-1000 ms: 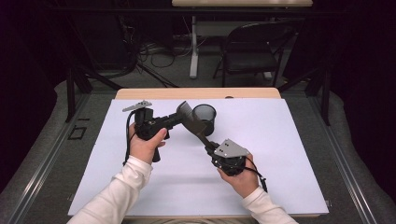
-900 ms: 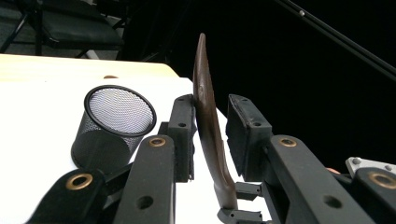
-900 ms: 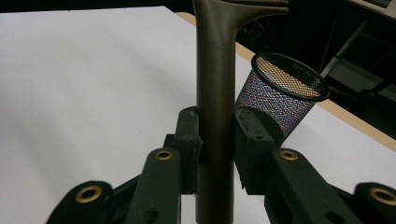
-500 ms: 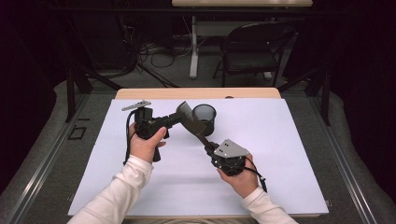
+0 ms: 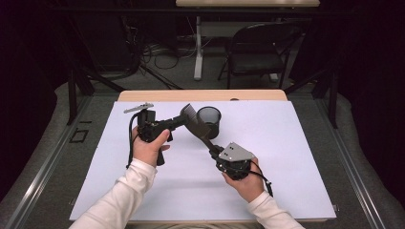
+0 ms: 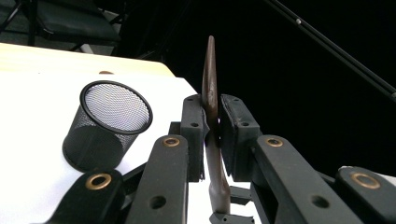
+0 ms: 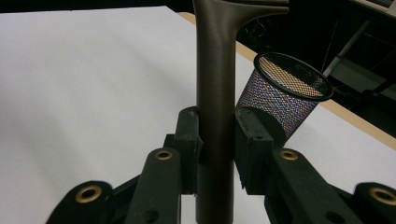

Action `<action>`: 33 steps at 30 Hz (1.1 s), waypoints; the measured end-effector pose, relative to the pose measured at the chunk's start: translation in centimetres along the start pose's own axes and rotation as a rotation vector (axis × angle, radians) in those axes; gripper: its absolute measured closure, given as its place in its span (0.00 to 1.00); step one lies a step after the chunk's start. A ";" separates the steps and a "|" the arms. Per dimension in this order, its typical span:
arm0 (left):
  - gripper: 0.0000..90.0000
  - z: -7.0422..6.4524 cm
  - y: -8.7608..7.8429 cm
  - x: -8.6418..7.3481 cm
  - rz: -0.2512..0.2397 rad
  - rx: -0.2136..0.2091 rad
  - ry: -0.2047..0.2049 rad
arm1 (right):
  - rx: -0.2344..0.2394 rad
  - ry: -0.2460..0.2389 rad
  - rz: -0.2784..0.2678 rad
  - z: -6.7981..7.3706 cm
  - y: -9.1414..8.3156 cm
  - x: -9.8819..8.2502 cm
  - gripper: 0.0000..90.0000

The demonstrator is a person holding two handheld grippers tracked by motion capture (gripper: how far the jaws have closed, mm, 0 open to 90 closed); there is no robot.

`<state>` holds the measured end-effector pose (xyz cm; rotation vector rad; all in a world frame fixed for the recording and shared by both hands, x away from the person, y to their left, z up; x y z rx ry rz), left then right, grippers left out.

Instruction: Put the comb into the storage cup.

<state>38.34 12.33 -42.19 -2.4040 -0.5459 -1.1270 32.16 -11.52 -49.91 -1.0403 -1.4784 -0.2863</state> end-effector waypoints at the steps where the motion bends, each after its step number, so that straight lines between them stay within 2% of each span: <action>1: 0.90 0.0 0.0 0.0 0.000 -0.001 -0.001 | 0.000 0.000 -0.001 0.0 0.0 0.0 0.81; 20: 0.92 0.3 0.0 0.0 -0.004 -0.028 -0.058 | 0.008 0.009 0.000 0.0 0.1 -0.1 0.81; 33: 0.93 0.4 0.1 -0.1 0.003 -0.030 -0.070 | 0.009 0.009 0.004 0.0 0.2 -0.2 0.81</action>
Point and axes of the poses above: each handheld gripper's, and its own axes: y roughly forward along the jaws, x roughly out of its top, z roughly to its left, the point moved 2 cm from there along y, roughly forward along the jaws, and after that the axes turned 1 degree about -z, right-handed, at the moved point
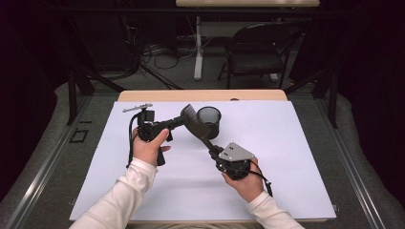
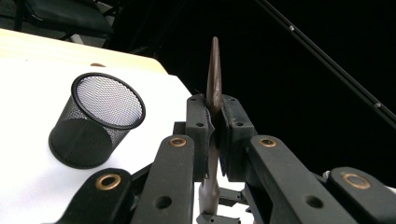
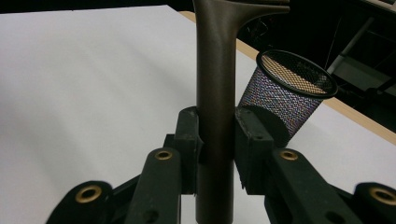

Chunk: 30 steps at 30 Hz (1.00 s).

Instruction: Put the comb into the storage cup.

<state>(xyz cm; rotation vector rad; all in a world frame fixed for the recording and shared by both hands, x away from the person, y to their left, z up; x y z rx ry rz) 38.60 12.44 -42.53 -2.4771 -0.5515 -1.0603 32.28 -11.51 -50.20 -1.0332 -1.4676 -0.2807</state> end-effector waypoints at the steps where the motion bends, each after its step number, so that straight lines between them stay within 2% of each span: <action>1: 0.93 0.0 0.0 0.0 0.001 0.000 -0.001 | 0.000 0.002 0.001 0.0 0.0 0.0 0.81; 11: 0.94 0.1 0.0 0.0 -0.001 -0.001 -0.024 | 0.002 0.002 0.000 0.0 0.1 -0.1 0.81; 30: 0.94 0.2 0.3 -0.1 -0.015 0.001 -0.031 | 0.008 0.026 0.007 0.0 0.2 -0.1 0.81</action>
Point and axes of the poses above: each handheld gripper's, and its own axes: y roughly forward along the jaws, x roughly out of its top, z roughly to its left, the point moved 2 cm from there along y, roughly forward along the jaws, and after that the axes turned 1 degree about -z, right-handed, at the moved point
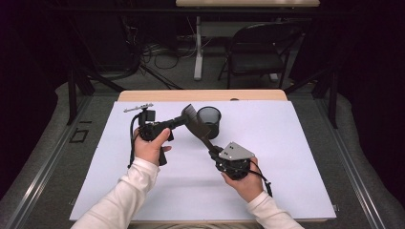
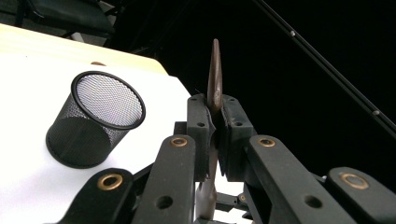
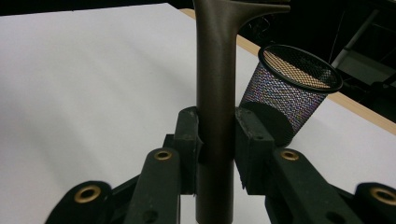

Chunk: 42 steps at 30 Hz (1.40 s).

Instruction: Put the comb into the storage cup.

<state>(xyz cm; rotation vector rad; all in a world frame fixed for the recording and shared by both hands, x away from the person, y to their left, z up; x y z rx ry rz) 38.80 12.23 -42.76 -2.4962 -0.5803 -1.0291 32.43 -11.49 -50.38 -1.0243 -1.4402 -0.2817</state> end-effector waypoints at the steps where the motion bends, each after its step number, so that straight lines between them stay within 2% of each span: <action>1: 0.94 0.0 0.0 0.0 0.000 0.000 0.000 | -0.002 0.001 -0.001 0.0 0.0 0.0 0.81; 24: 0.94 0.1 0.4 0.0 -0.016 -0.005 -0.014 | -0.010 0.026 -0.004 -0.3 0.1 -0.1 0.79; 33: 0.94 0.1 0.6 -0.1 -0.025 -0.005 -0.015 | -0.014 0.036 -0.003 -0.5 0.1 -0.2 0.74; 42: 0.94 0.4 0.5 0.1 -0.039 0.003 -0.017 | -0.031 0.044 -0.015 -0.7 0.1 -0.1 0.63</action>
Point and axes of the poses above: each handheld gripper's, and its own axes: y roughly forward along the jaws, x roughly out of its top, z roughly to its left, the point moved 2 cm from there along y, roughly forward along the jaws, and after that the axes turned 1 degree about -z, right-handed, at the moved point
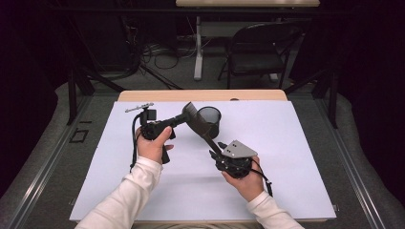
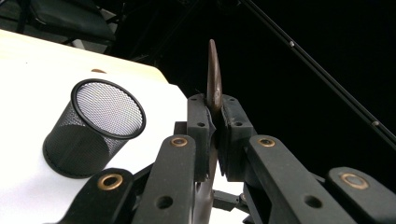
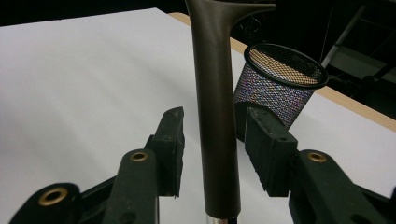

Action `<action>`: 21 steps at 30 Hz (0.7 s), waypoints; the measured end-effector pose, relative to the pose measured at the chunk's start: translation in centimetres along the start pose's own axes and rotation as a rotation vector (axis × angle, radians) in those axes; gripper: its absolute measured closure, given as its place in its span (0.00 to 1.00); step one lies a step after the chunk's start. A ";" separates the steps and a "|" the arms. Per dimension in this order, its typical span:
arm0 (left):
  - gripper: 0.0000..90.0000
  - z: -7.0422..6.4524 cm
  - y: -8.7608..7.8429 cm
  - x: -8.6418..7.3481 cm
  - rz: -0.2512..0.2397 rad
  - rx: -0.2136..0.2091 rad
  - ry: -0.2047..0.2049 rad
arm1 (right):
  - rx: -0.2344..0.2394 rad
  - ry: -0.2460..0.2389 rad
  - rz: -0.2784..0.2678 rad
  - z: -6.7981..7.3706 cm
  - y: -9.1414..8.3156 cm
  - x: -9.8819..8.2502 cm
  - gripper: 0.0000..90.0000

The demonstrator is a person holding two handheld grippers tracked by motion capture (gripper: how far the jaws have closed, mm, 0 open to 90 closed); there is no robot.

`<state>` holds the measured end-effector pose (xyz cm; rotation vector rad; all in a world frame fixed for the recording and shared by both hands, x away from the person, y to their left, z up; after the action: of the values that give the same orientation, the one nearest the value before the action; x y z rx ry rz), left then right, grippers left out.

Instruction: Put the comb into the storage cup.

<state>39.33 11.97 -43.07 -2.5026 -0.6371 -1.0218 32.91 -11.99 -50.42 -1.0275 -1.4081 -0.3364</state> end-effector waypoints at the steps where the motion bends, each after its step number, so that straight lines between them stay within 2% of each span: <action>1: 0.94 0.0 0.0 0.0 -0.003 0.001 0.000 | -0.002 0.002 0.001 0.0 0.0 0.0 0.63; 7: 0.94 0.3 -0.1 0.1 -0.025 0.009 -0.006 | -0.011 0.007 -0.004 -0.2 0.0 0.0 0.57; 16: 0.94 0.5 -0.3 0.4 -0.071 0.022 0.011 | -0.028 0.005 -0.019 -0.1 -0.1 0.1 0.51; 21: 0.94 0.9 -0.4 0.6 -0.097 0.033 0.020 | -0.019 0.021 -0.030 -0.1 -0.2 0.3 0.48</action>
<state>40.01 12.88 -43.14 -2.4509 -0.7697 -1.0597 32.89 -12.12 -50.08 -1.0164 -1.4050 -0.3824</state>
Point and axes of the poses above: each handheld gripper's, and its own axes: y roughly forward along the jaws, x roughly out of its top, z roughly to its left, the point moved 2 cm from there along y, roughly forward along the jaws, and after that the axes turned 1 degree about -z, right-handed, at the moved point
